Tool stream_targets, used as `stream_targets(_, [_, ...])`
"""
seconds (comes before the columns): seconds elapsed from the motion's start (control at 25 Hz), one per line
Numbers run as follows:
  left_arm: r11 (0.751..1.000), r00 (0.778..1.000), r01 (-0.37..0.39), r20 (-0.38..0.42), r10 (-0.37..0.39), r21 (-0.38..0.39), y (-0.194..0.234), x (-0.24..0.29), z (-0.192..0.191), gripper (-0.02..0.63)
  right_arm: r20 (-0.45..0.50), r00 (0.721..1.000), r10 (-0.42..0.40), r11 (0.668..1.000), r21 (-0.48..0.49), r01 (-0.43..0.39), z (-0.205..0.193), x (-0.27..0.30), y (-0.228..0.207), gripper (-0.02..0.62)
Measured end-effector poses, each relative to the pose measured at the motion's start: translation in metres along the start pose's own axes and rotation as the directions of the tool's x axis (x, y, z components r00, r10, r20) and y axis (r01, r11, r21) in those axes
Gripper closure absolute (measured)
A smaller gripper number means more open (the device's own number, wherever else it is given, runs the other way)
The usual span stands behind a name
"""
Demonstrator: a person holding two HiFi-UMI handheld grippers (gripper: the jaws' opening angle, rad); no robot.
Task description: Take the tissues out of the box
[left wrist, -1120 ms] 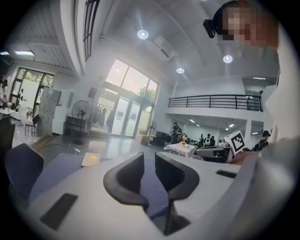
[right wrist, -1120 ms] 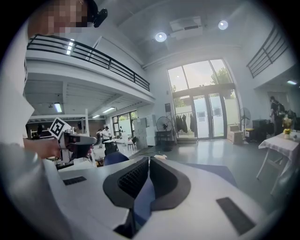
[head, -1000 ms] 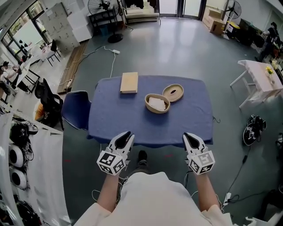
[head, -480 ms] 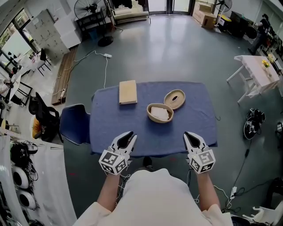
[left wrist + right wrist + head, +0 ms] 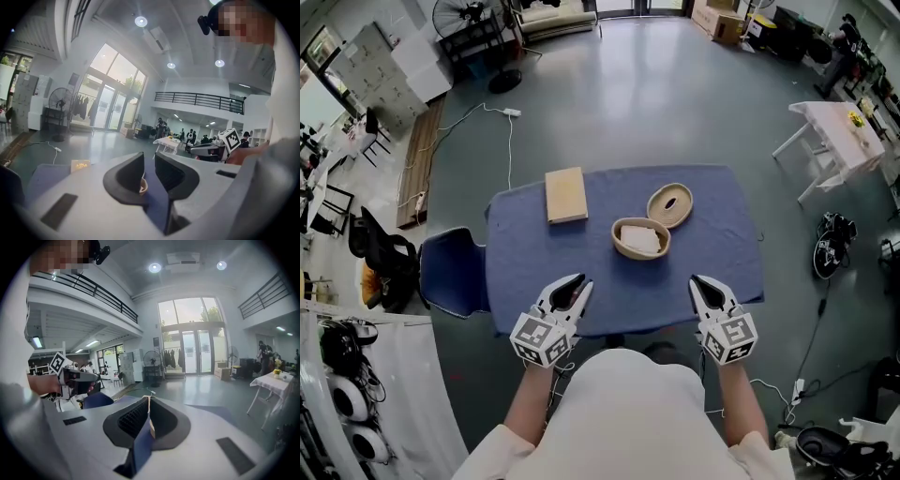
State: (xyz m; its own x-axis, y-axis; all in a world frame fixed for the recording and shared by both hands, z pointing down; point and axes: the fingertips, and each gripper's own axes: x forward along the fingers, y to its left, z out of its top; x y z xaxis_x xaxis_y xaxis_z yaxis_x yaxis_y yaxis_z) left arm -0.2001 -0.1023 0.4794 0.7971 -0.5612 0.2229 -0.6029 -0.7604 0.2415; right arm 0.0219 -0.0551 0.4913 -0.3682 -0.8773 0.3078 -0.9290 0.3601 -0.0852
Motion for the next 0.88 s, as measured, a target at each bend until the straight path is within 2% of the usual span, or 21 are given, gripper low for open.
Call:
stream_targets(0.44, [1.000, 0.999, 0.008, -0.045, -0.008, -0.008, -0.006, 0.039, -0.012, 0.526, -0.038, 0.998, 0.048, 0.999, 0.008, -0.047, -0.006, 0.017, -0.026, 0.560])
stream_targets(0.88, [1.000, 0.992, 0.010, -0.128, -0.008, 0.022, -0.010, 0.120, -0.026, 0.525, -0.090, 0.990, 0.108, 0.994, 0.033, -0.105, -0.022, 0.042, -0.075, 0.560])
